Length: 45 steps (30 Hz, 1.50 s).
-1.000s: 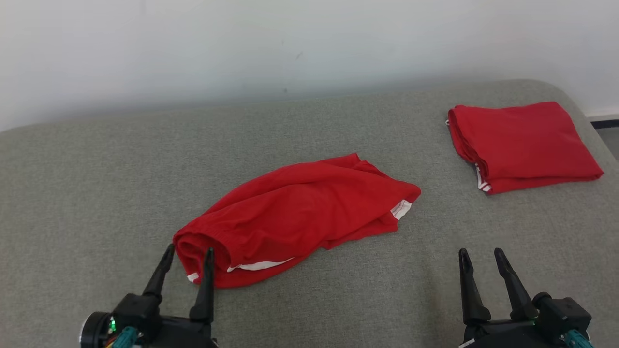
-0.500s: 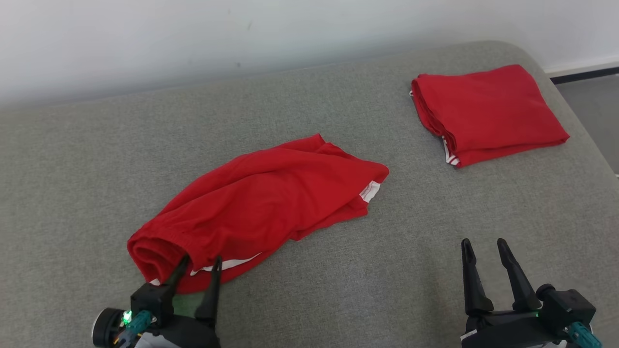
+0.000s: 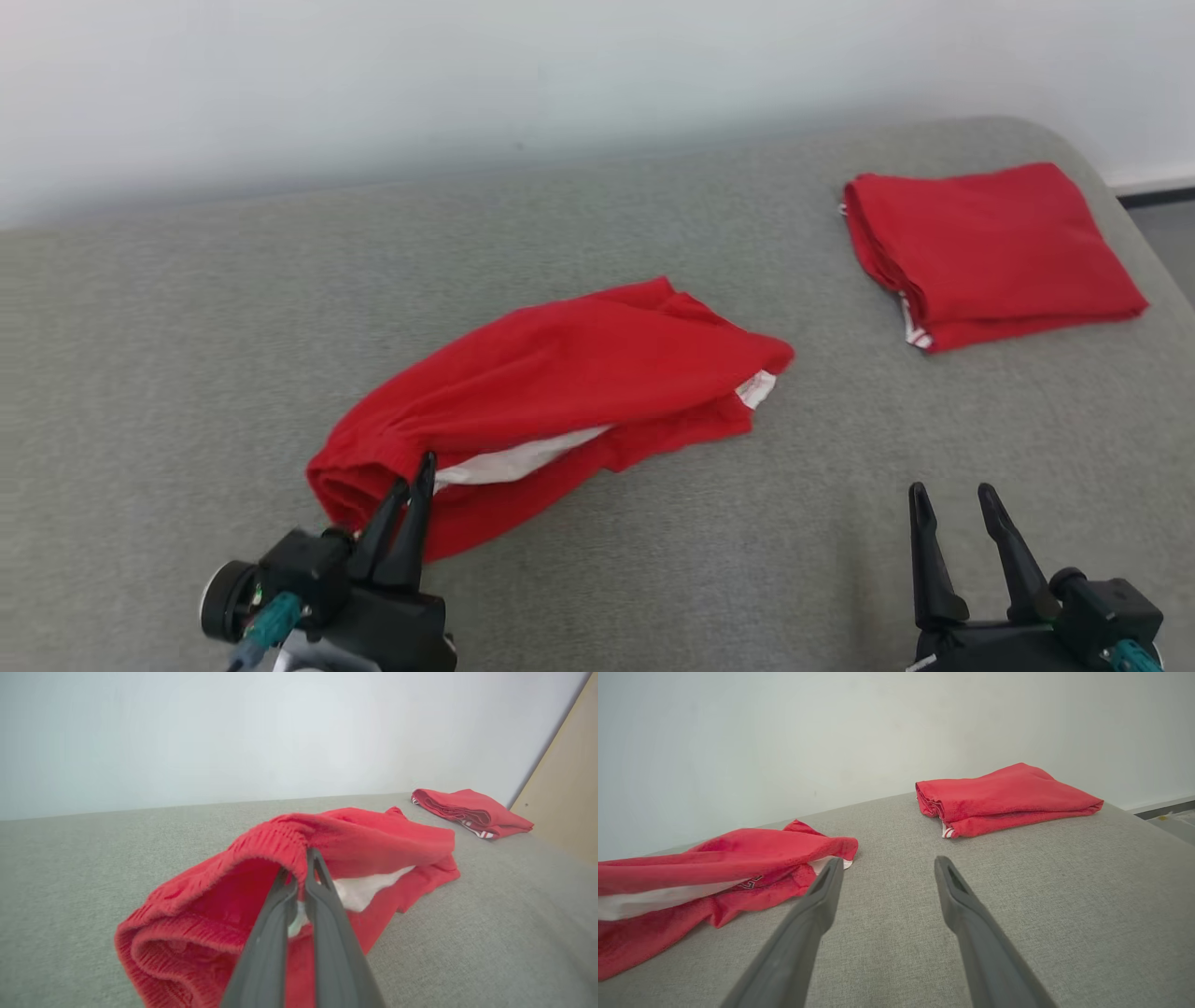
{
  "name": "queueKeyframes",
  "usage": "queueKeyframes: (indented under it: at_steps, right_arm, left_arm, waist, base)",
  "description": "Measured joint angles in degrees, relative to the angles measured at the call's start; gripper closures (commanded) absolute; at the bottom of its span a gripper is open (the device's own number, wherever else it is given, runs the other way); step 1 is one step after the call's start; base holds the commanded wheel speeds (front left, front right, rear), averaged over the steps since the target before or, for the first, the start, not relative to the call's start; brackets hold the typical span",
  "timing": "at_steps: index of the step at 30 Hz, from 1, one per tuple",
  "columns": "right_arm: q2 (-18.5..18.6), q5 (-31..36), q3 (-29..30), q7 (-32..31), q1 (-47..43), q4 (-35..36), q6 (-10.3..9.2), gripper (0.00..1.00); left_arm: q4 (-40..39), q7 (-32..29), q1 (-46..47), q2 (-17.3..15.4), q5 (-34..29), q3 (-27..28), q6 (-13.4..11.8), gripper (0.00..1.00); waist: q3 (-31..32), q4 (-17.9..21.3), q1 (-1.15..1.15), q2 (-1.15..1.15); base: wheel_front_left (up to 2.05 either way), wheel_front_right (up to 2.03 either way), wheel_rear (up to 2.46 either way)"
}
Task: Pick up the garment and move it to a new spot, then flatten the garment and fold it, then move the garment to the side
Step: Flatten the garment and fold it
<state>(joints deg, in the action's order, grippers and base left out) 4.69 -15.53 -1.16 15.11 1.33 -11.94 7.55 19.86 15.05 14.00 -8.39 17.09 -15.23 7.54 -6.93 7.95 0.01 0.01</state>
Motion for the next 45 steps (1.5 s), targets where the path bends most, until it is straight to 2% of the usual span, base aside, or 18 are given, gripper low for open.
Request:
queueKeyframes:
  at_steps: [7,10,19,20,21,22,37,45]
  right_arm:
    - [0.09,-0.02,0.82,0.0,-0.98,-0.34,0.0,0.0]
    - [0.02,-0.02,0.98,-0.01,-1.07,-0.33,0.0,0.0]
    - [0.13,-0.02,0.71,0.0,-0.99,-0.82,0.0,0.0]
    - [0.19,-0.02,0.6,0.0,-0.95,-0.9,0.0,0.0]
    - [0.23,-0.01,0.58,-0.01,-0.85,-0.96,0.0,0.0]
    - [0.33,-0.01,0.63,0.0,-0.79,-0.97,0.0,0.0]
    - [0.63,-0.01,1.81,0.0,-0.82,-1.07,0.0,0.0]
    - [0.7,-0.02,1.22,0.0,-0.98,-1.47,0.0,0.0]
  left_arm:
    - [-5.87,0.0,-6.76,-2.38,0.2,-1.45,0.0,1.0]
    - [-6.3,-0.01,-10.1,-2.29,1.36,-1.56,-0.03,1.0]
    - [0.41,-0.09,-14.88,-1.14,4.17,-1.1,-0.42,1.0]
    - [1.37,-0.08,-14.8,-1.02,4.15,-1.09,-0.42,0.8]
    - [1.91,-0.09,-14.7,-0.89,4.0,-0.9,-0.43,0.11]
    - [1.76,-0.08,-14.47,-0.48,4.0,-0.22,-0.43,0.0]
    - [-13.21,0.0,-14.62,3.04,-2.18,12.9,-0.41,0.0]
    - [-16.27,0.0,-15.62,4.26,-5.14,19.56,-0.46,0.0]
  waist:
    - [1.79,-4.62,0.0,0.0]
    - [2.24,-6.5,0.0,-0.01]
    - [1.67,-8.97,0.0,0.0]
    - [1.58,-8.93,0.0,0.0]
    - [1.54,-8.83,0.0,0.0]
    - [1.52,-8.74,0.0,0.0]
    - [2.54,-8.64,-0.01,0.0]
    - [3.61,-7.22,-0.01,0.0]
  base:
    - [0.0,0.0,0.0]
    - [0.0,0.0,0.0]
    - [0.0,0.0,0.0]
    - [0.0,0.0,0.0]
    - [0.0,0.0,0.0]
    - [0.0,0.0,0.0]
    - [0.0,0.0,0.0]
    - [0.0,0.0,0.0]
